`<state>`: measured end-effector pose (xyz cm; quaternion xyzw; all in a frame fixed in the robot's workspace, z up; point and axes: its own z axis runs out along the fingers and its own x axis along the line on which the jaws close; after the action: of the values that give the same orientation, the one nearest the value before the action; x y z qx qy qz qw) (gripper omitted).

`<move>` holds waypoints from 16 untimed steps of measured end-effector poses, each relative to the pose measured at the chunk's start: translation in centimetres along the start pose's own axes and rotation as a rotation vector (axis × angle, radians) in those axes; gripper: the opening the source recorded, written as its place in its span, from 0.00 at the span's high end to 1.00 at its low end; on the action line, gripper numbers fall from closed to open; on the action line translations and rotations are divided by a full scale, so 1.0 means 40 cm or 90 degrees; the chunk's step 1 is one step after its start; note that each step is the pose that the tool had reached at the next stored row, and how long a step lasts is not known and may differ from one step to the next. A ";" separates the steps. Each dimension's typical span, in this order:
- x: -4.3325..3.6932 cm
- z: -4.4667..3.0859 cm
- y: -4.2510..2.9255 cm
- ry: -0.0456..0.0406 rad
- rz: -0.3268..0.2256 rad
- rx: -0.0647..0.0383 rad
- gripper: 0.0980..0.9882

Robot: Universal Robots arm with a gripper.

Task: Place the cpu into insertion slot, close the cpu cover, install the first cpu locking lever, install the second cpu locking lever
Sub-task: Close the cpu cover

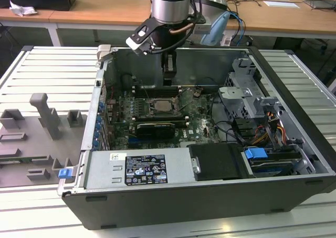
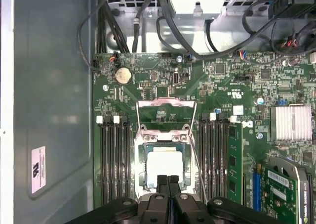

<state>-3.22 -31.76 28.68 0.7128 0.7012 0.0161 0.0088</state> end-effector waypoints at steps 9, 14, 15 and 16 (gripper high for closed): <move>0.001 0.004 0.080 0.0000 0.000 0.002 0.99; 0.001 0.005 0.096 0.0000 0.000 0.002 0.99; 0.001 0.005 0.098 0.0000 0.000 0.002 0.99; 0.001 0.005 0.102 -0.0001 0.000 0.002 0.99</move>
<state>0.84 -31.77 28.63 0.7129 0.7011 0.0153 0.0080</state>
